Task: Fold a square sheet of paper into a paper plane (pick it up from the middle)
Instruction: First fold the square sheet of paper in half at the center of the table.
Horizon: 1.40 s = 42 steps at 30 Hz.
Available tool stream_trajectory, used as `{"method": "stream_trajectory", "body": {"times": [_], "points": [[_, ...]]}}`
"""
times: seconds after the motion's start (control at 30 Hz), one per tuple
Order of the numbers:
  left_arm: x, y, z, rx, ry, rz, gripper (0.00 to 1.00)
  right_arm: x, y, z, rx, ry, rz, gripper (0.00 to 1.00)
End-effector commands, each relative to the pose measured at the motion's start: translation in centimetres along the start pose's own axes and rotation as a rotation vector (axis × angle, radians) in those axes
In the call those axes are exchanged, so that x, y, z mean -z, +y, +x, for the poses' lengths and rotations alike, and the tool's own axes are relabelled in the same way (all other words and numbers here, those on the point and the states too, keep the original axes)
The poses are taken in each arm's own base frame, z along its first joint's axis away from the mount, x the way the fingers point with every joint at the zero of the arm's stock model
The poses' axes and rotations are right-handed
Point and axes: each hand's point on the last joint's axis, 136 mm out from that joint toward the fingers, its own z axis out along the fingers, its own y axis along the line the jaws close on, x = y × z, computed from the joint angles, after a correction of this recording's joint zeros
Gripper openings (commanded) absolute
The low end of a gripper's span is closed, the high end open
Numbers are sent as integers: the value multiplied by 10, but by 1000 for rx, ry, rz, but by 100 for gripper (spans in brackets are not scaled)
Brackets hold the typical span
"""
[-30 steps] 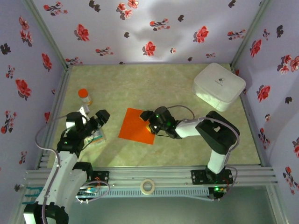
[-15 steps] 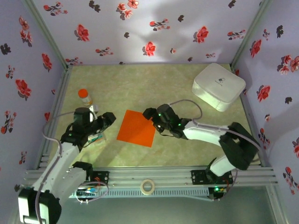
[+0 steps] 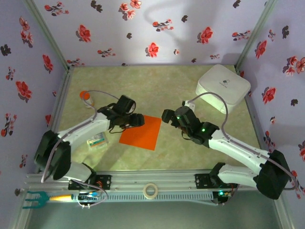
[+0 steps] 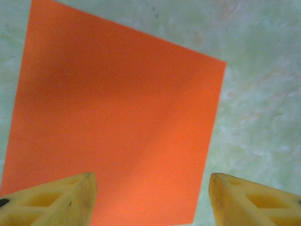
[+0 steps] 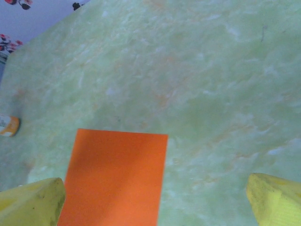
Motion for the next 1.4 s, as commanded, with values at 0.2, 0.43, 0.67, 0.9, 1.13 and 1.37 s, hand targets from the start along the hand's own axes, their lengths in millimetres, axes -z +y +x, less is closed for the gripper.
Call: {"method": "stream_trajectory", "body": {"times": [0.2, 0.43, 0.67, 0.9, 1.13, 1.37], "points": [[-25, 0, 9, -95, 137, -194, 67, 9, -20, -4, 12, 8, -28, 99], [-39, -4, 18, -113, 199, -230, 69, 6, -33, 4, -12, 29, 1, 99], [-47, -1, 23, -146, 257, -284, 74, -1, -35, 10, -57, 52, 12, 99], [-51, 8, 23, -200, 296, -344, 80, -3, -44, 16, -91, 54, 30, 99], [-53, 21, 22, -225, 345, -347, 85, -1, -49, 17, -103, 53, 25, 99], [-64, 16, 19, -234, 374, -339, 89, -4, -50, 23, -128, 70, 18, 99]]}}
